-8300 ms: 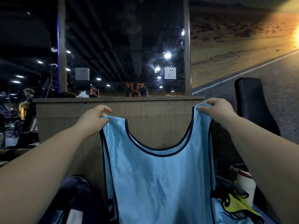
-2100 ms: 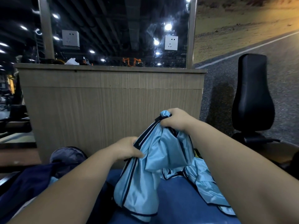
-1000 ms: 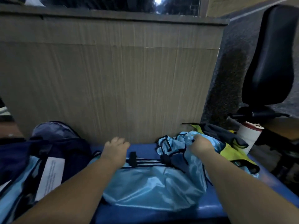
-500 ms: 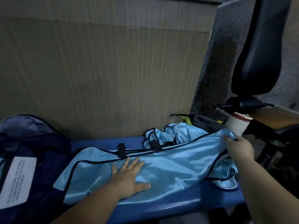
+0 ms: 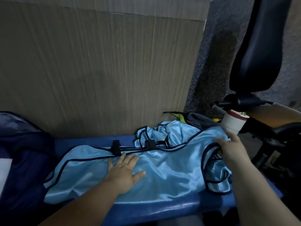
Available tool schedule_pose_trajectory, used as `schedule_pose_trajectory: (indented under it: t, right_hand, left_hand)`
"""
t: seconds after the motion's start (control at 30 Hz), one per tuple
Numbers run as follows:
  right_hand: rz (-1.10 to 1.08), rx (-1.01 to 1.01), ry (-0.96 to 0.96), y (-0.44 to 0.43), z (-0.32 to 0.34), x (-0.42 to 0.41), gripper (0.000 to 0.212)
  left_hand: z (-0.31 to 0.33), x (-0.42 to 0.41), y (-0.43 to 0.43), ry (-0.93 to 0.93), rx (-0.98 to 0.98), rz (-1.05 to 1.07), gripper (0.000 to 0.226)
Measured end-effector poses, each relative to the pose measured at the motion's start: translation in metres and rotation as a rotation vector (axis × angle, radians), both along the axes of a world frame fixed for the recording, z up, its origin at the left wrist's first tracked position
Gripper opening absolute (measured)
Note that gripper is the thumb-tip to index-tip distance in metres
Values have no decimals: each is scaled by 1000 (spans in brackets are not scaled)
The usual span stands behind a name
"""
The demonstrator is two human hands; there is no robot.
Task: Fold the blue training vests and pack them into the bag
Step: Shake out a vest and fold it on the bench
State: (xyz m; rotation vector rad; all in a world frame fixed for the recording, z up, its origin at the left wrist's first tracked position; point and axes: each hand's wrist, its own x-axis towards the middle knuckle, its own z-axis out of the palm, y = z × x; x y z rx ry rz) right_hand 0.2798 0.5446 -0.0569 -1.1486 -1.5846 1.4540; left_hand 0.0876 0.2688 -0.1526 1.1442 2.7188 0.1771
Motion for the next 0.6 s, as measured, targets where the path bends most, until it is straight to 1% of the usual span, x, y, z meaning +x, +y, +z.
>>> schedule_pose_trajectory:
  t: [0.03,0.07,0.1,0.23,0.33,0.4,0.47,0.5,0.53,0.6]
  right_hand:
    - [5,34,-109,0,-4,-2,58]
    - [2,60,-183,0,-7,-3,65]
    - [0,81,-219,1,-8,-4,68]
    - [31,140,-316,1,-10,0,76]
    - [36,156,-339,1,-14,5,76]
    - [39,164,-364,3,-18,6,78]
    - [39,155,-351,1,-18,7,80]
    - [41,157,-344,0,-20,7,82]
    - [31,149,-330,0,-21,7,84]
    - [-24,104,-281,-2,-22,8,82]
  left_hand:
    - [-2,-1,-1,-1,-5,-1,121]
    - [-3,-2,-1,-2,-12,0,118]
    - [-2,-3,-1,-3,-23,-3,117]
    - [0,-4,-1,-3,-59,-19,111]
    - [3,-2,0,0,-98,-21,108]
    - [6,1,0,33,-123,-18,97]
    - [8,9,3,145,-64,-38,82]
    - [10,16,7,203,15,-69,79]
    - [12,25,12,227,109,-114,80]
    - [19,47,26,183,232,-221,78]
